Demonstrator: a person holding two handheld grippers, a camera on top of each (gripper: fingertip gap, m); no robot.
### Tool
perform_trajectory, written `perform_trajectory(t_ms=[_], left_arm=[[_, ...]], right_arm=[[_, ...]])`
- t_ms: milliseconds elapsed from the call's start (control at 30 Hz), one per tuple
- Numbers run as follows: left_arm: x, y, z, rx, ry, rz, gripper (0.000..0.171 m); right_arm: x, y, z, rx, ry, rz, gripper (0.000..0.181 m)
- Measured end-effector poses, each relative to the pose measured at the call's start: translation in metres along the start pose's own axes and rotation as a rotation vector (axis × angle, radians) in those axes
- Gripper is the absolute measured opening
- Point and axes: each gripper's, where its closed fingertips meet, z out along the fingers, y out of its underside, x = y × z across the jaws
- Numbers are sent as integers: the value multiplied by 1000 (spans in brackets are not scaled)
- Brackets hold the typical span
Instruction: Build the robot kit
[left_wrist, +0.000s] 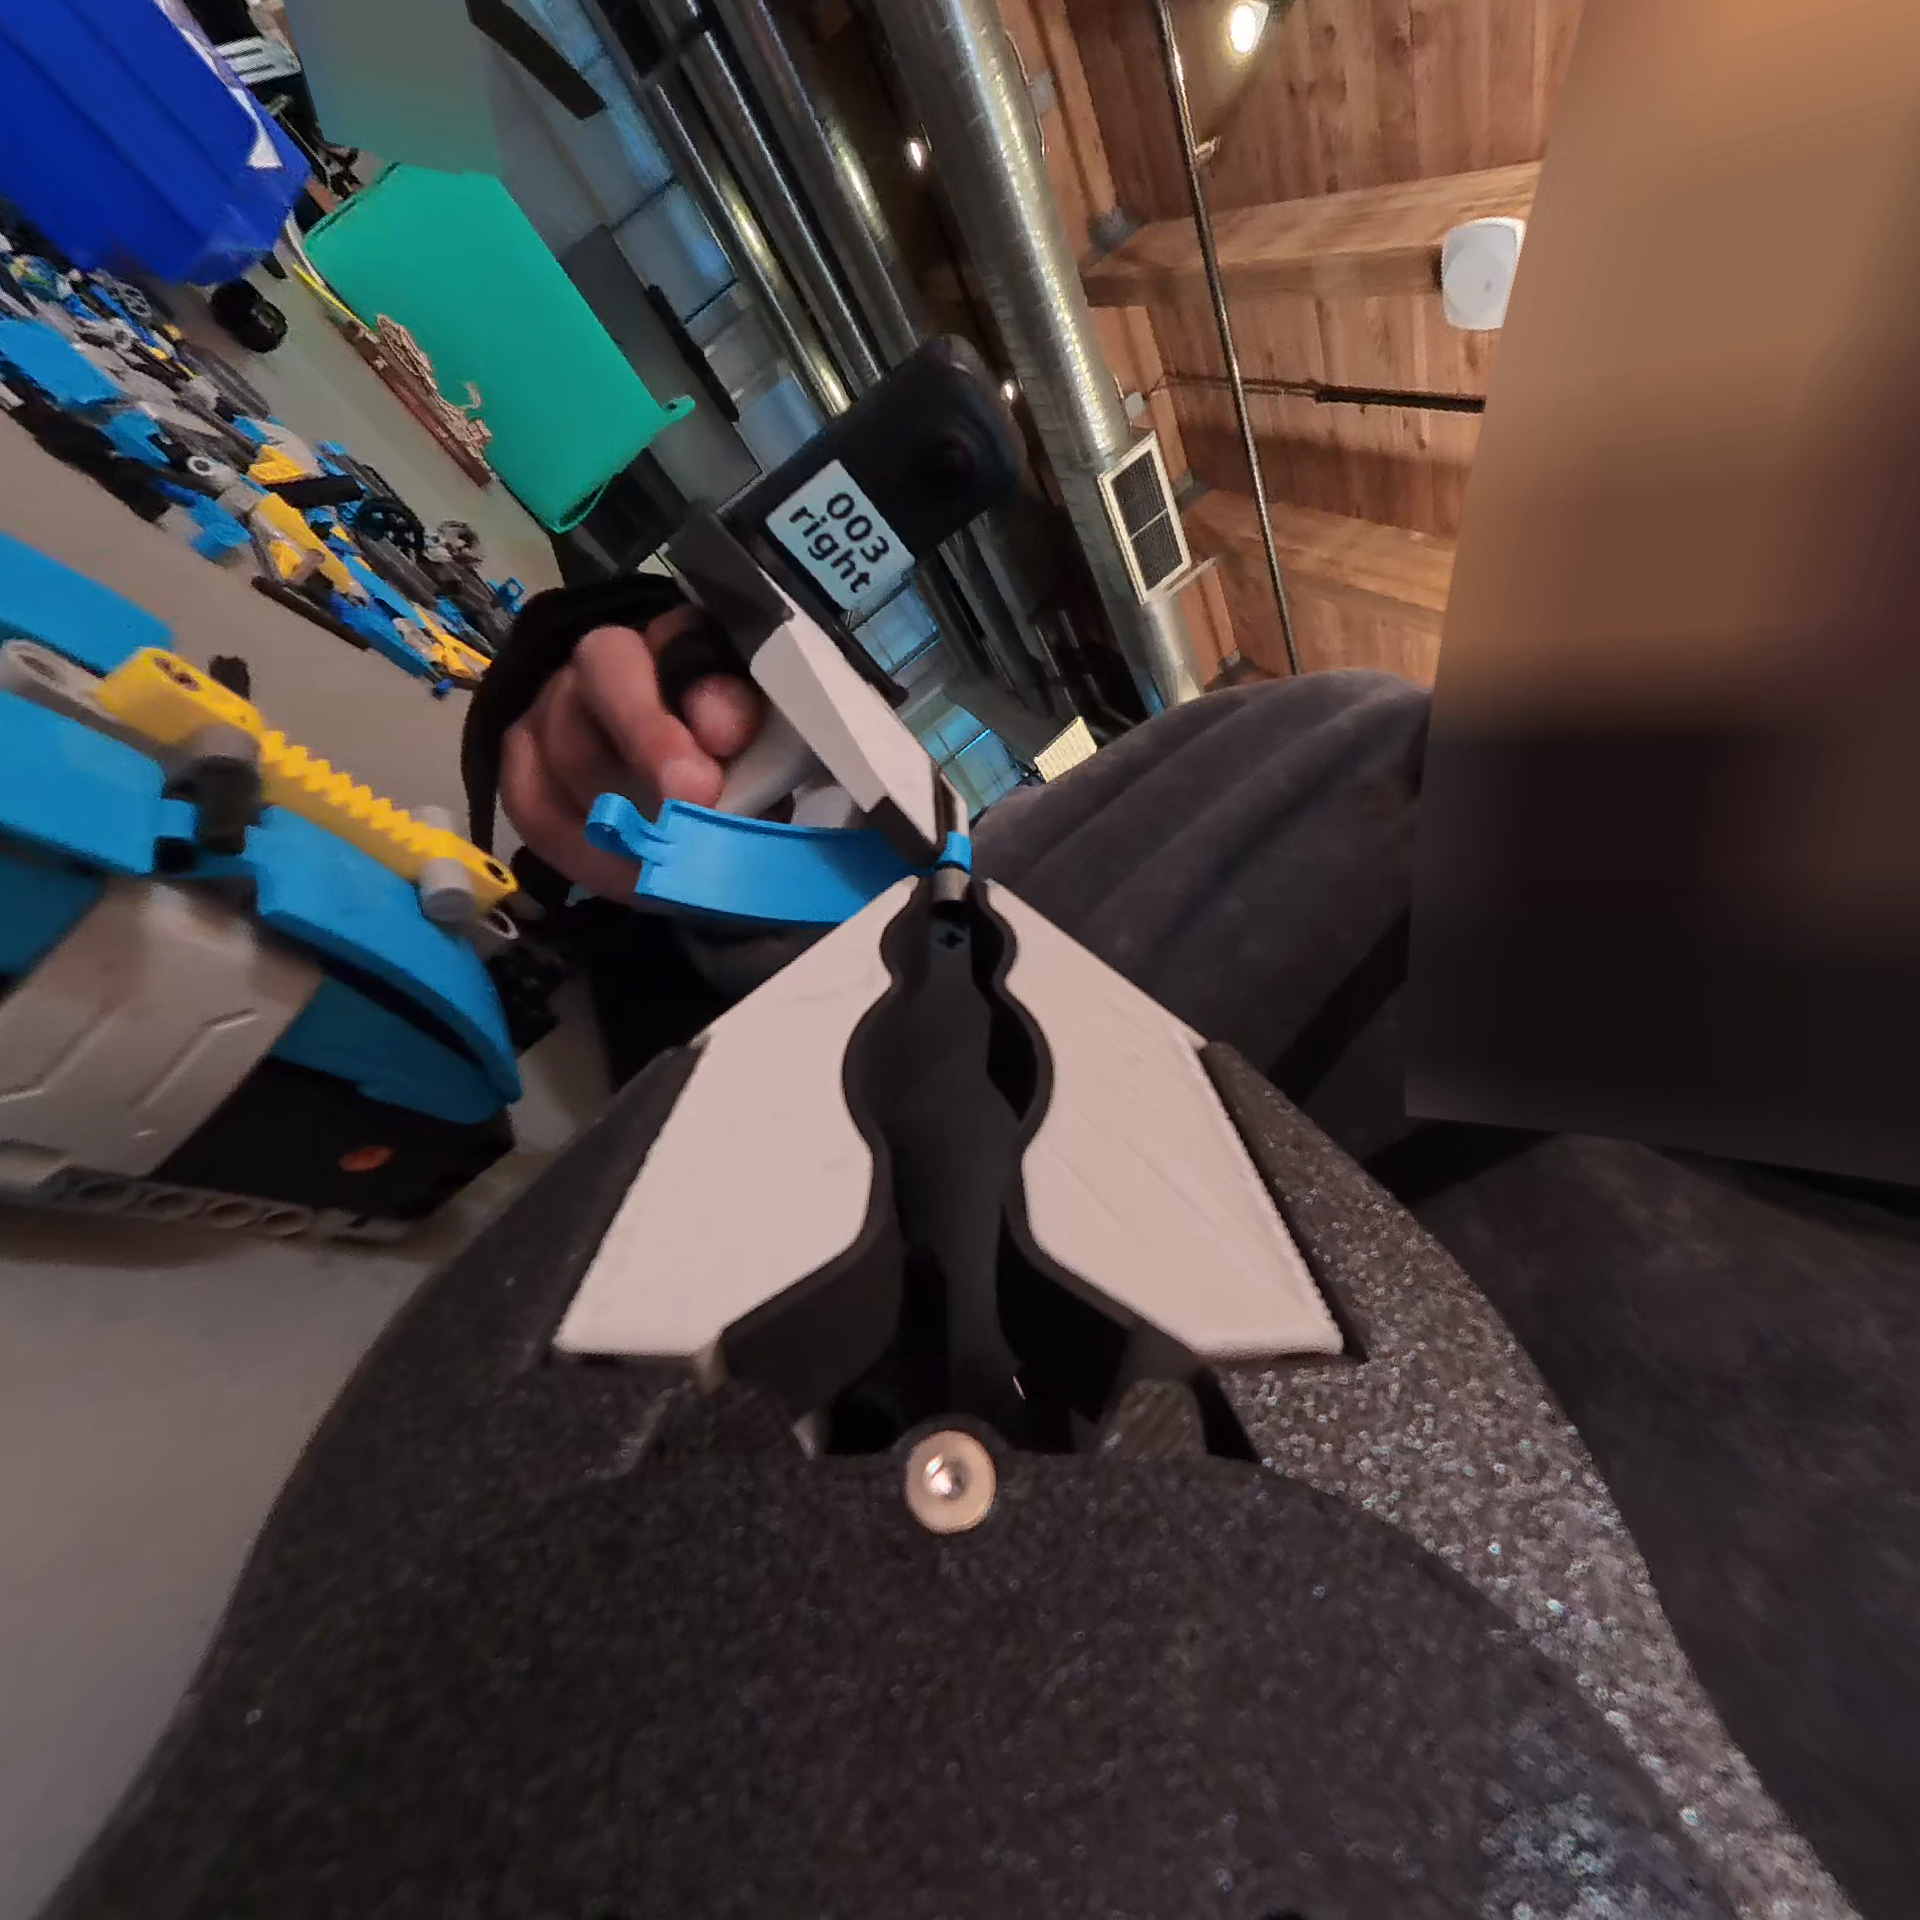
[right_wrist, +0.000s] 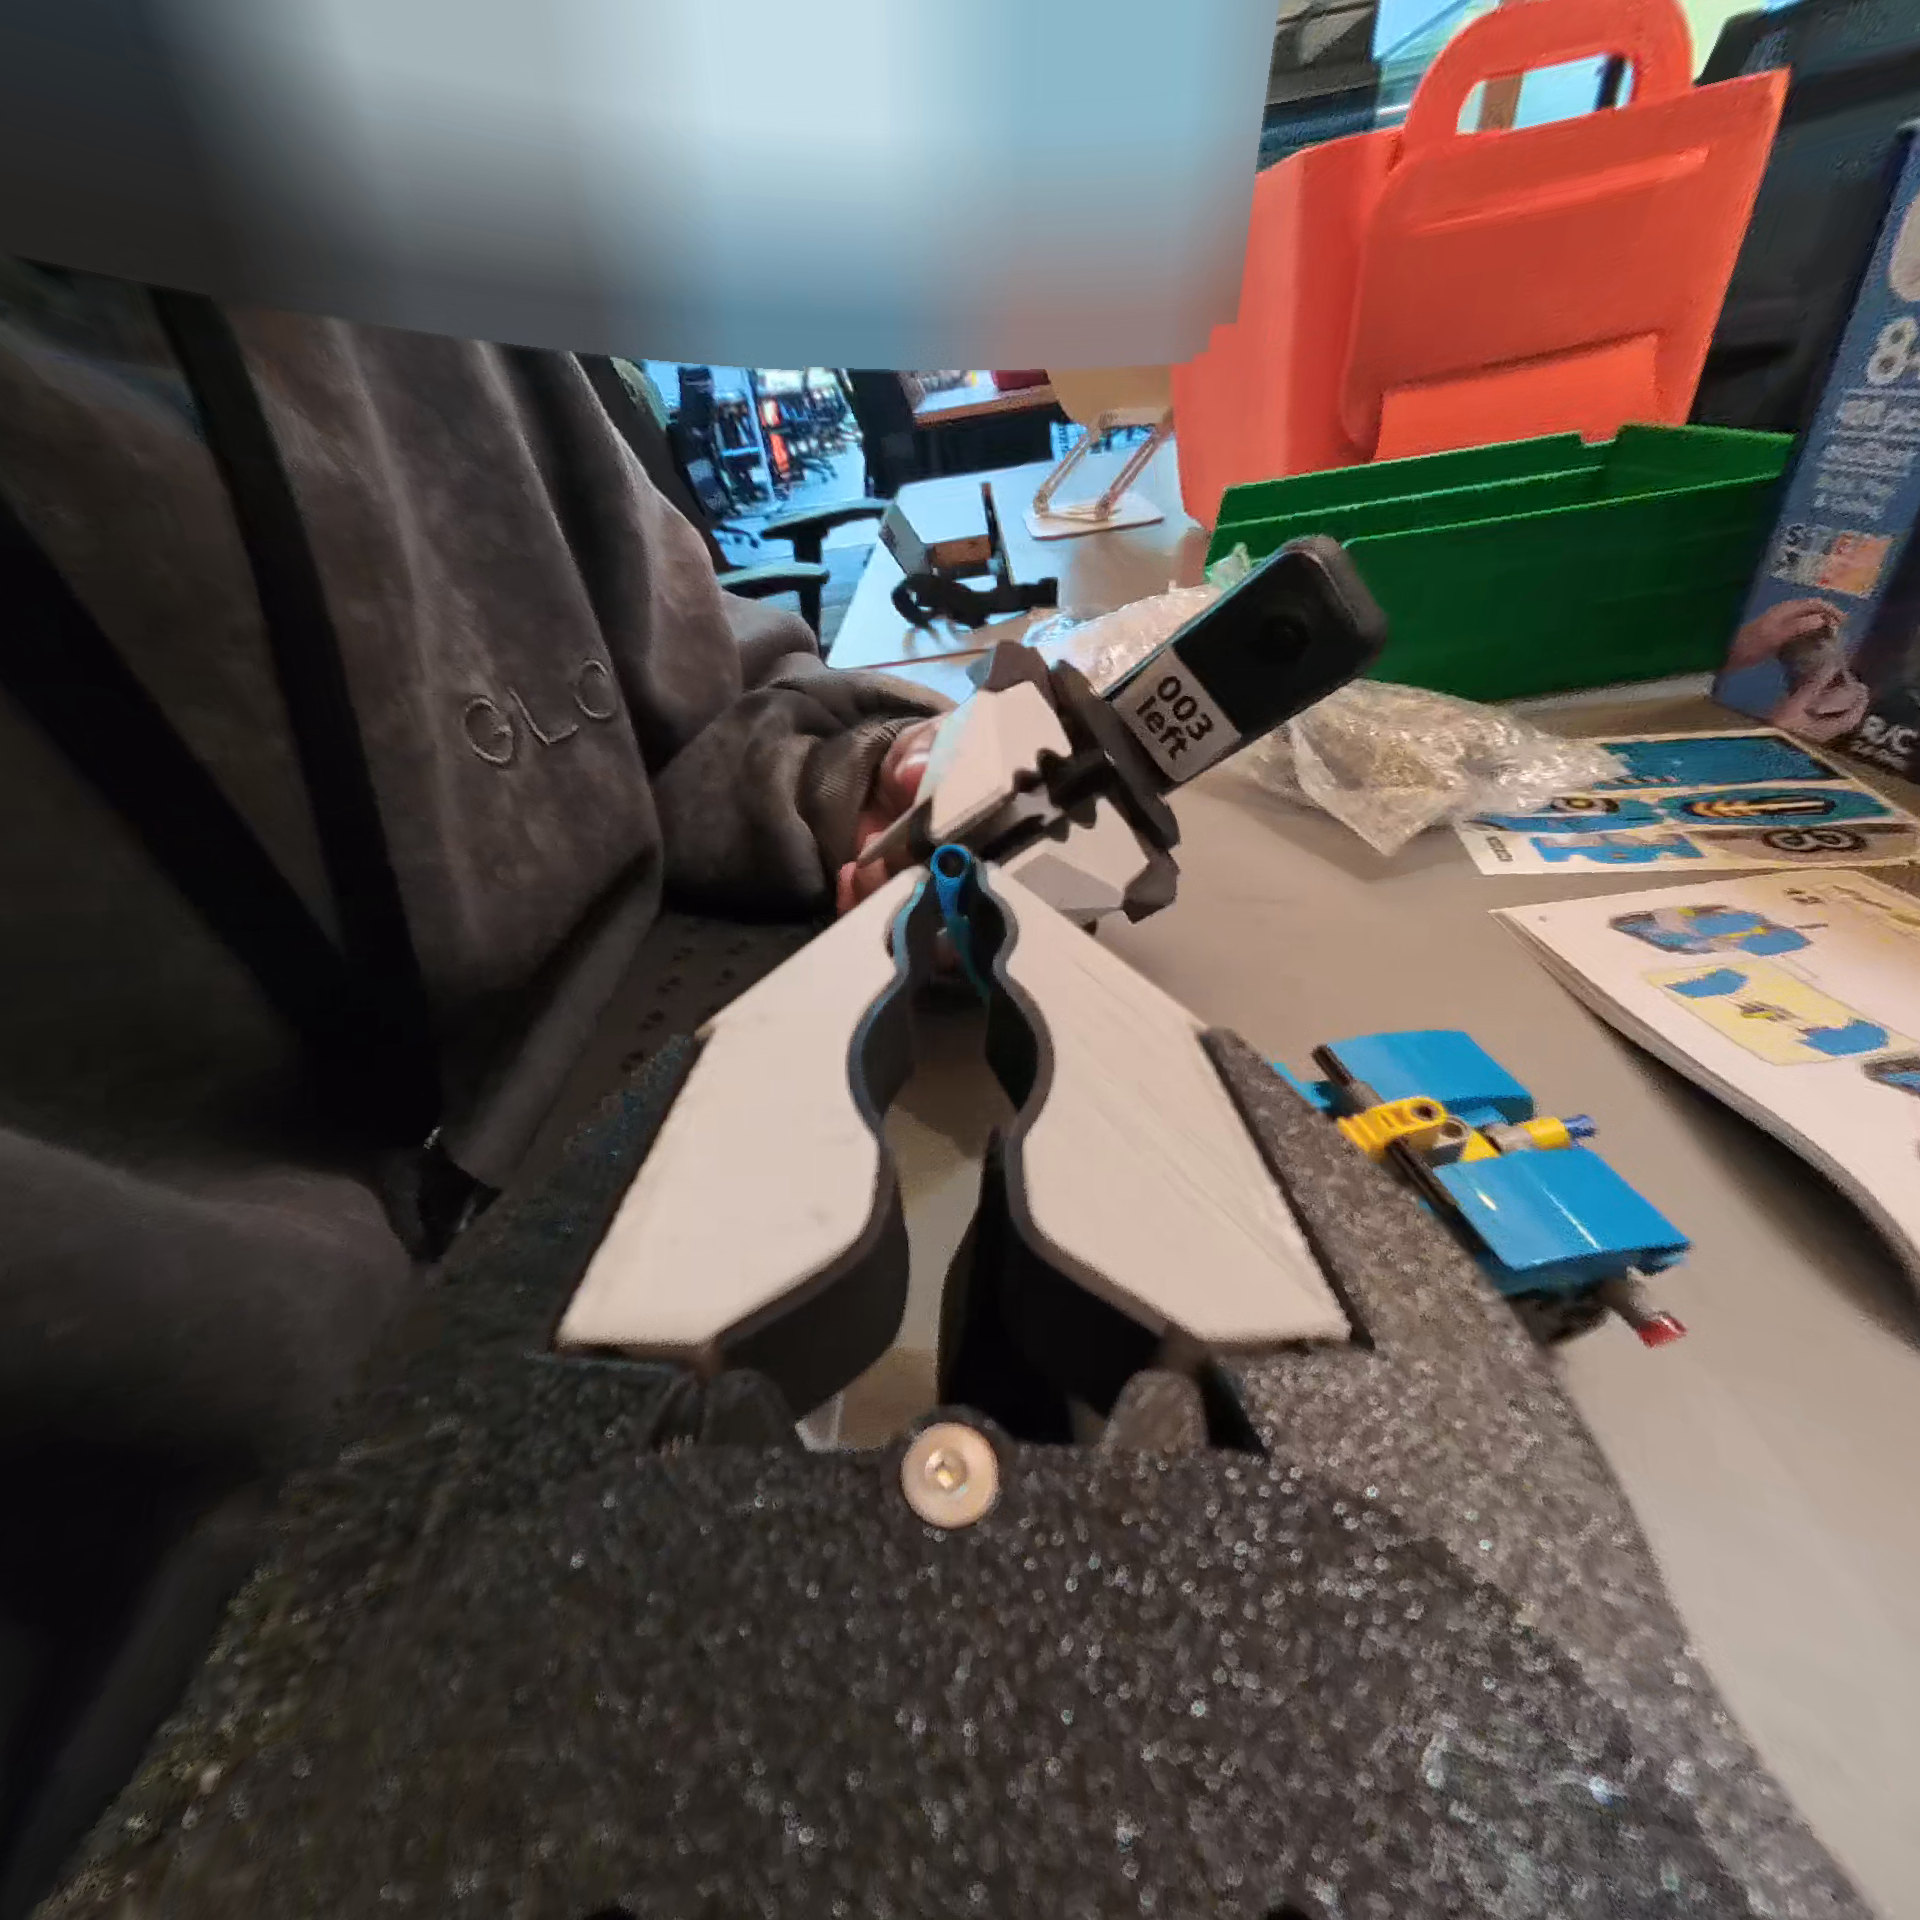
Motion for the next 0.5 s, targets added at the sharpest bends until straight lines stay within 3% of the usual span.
perform_trajectory(t_ms=[200, 367, 500], left_arm=[[-4, 5, 2, -35, -27, -1, 4], [-6, -1, -1, -9, -29, -19, 5], [-13, -2, -3, -11, -78, -26, 5]], right_arm=[[-3, 7, -2, -36, -47, 60, 6], [3, 3, -1, -4, -24, 88, 6], [10, 9, -4, -65, 18, 84, 11]])
